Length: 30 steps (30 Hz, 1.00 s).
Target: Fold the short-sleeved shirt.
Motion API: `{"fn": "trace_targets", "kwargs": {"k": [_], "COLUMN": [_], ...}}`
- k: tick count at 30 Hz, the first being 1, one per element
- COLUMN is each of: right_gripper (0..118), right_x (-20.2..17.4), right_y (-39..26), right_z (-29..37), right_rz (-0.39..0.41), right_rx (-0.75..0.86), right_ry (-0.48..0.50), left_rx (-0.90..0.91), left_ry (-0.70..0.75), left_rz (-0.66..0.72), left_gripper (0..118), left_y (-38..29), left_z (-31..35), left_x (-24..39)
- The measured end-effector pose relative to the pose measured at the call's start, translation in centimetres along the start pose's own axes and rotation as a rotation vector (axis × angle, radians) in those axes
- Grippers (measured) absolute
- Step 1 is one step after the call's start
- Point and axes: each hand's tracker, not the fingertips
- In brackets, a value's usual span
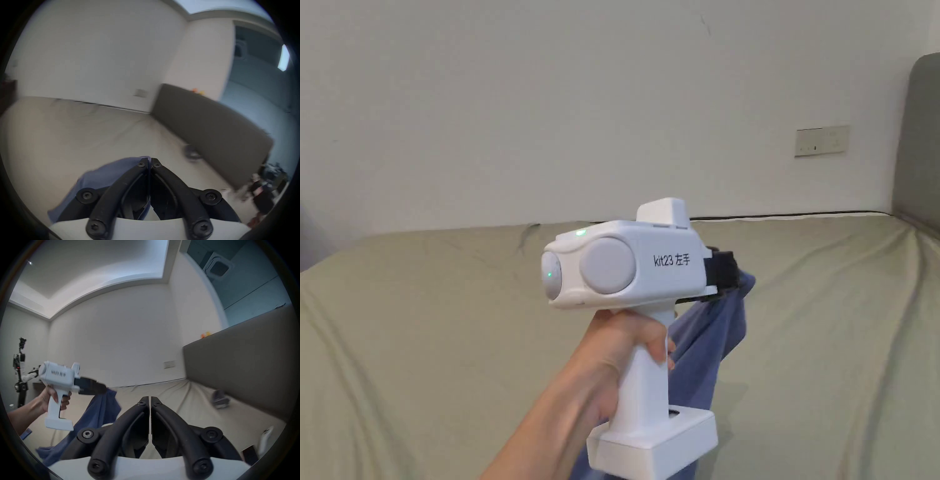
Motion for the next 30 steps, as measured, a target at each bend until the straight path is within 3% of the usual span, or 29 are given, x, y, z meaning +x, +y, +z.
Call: {"fn": "trace_targets", "kwargs": {"k": [2,5,10,12,13,14,16,17,21,23,25,27,28,30], "right_gripper": [2,2,2,2,2,2,2,2,2,2,2,2,2,2], "right_x": [1.7,3.7,4.7,4.7,4.7,4.6,4.4,4.0,2.8,2.1,1.2,0.0,-0.5,-1.7], "right_y": [1.0,1.7,0.7,0.0,-0.3,-0.7,-1.3,-1.6,-2.2,-2.2,-2.2,-2.3,-2.3,-2.7], "right_z": [1.4,3.1,4.3,4.3,4.2,4.0,3.6,3.4,3.3,3.5,3.8,4.3,4.6,5.2], "right_rz": [0.019,0.005,0.044,0.053,0.039,0.013,0.012,0.023,0.04,0.022,0.022,0.027,0.026,0.024], "right_rx": [0.016,0.029,-0.01,-0.013,-0.03,-0.053,-0.076,-0.095,-0.116,-0.117,-0.113,-0.109,-0.114,-0.117], "right_ry": [-0.066,-0.099,-0.127,-0.118,-0.116,-0.111,-0.089,-0.081,-0.058,-0.031,-0.017,0.005,0.017,0.058], "left_rx": [-0.061,-0.19,-0.363,-0.361,-0.349,-0.336,-0.322,-0.324,-0.201,-0.148,-0.036,0.11,0.172,0.279], "left_ry": [-0.157,-0.155,-0.181,-0.149,-0.109,-0.069,0.007,0.019,0.038,0.036,0.056,0.13,0.175,0.312], "left_rz": [-0.095,-0.23,0.032,0.056,0.045,0.034,0.004,0.023,0.07,0.089,0.085,0.019,-0.03,-0.108], "left_gripper": [0,0,0,1,15,42,112,118,116,104,74,69,59,18], "left_y": [-0.5,-5.8,-16.1,-19.1,-20.2,-20.7,-20.8,-20.4,-17.7,-15.9,-14.3,-13.3,-13.3,-14.0], "left_z": [-2.2,-5.4,-10.4,-11.1,-10.6,-10.6,-10.7,-10.7,-7.2,-4.1,0.2,5.8,8.3,13.2], "left_x": [4.0,8.9,8.5,8.3,9.4,9.5,9.6,9.2,8.3,8.2,8.3,8.9,9.2,9.4]}}
